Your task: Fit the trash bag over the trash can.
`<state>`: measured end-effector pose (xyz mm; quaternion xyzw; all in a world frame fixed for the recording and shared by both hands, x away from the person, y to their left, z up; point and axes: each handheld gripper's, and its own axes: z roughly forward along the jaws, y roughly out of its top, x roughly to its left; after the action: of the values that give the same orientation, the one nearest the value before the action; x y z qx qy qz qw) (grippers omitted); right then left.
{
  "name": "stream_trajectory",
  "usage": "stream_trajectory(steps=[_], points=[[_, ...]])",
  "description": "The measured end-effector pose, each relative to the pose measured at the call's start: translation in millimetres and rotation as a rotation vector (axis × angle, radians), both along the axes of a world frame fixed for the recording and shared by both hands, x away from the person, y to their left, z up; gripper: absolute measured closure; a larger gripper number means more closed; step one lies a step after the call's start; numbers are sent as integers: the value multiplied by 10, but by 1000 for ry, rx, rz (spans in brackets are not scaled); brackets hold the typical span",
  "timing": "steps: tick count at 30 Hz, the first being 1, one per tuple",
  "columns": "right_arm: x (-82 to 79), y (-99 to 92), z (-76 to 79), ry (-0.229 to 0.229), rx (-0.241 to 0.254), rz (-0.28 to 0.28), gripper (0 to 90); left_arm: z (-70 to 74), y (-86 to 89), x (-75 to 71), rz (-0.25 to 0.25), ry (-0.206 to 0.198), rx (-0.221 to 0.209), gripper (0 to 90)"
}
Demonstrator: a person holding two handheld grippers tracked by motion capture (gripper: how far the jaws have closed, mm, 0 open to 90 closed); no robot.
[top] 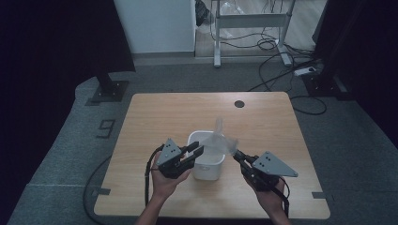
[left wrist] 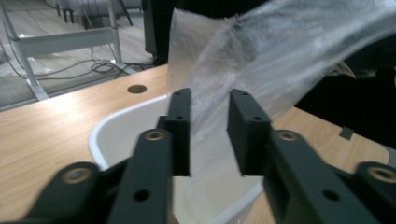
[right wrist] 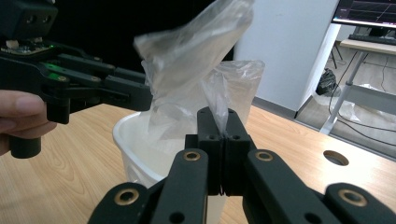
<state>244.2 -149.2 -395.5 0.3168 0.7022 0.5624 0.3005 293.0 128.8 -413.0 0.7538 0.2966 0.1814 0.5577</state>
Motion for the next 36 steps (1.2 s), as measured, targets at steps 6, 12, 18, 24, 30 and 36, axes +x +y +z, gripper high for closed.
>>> stream_trajectory(steps=[6, 12, 18, 24, 30, 36], points=[[38, -38, -49, 16, -5, 5, 865, -65, 90, 33, -15, 32, -7, 900], [102, -63, -93, 34, -11, -9, 849, -93, 168, 23, -7, 51, 0, 900], [179, -58, -204, 81, -41, -8, 832, -106, 267, -5, -10, 69, -17, 899], [232, -84, -292, 103, -30, -22, 837, -121, 345, -21, -5, 84, -30, 740], [177, -101, -256, 78, -29, -21, 833, -84, 412, 9, 73, 93, -60, 504], [136, -129, -219, 62, -40, -25, 819, -15, 547, 83, 70, 117, -119, 457]])
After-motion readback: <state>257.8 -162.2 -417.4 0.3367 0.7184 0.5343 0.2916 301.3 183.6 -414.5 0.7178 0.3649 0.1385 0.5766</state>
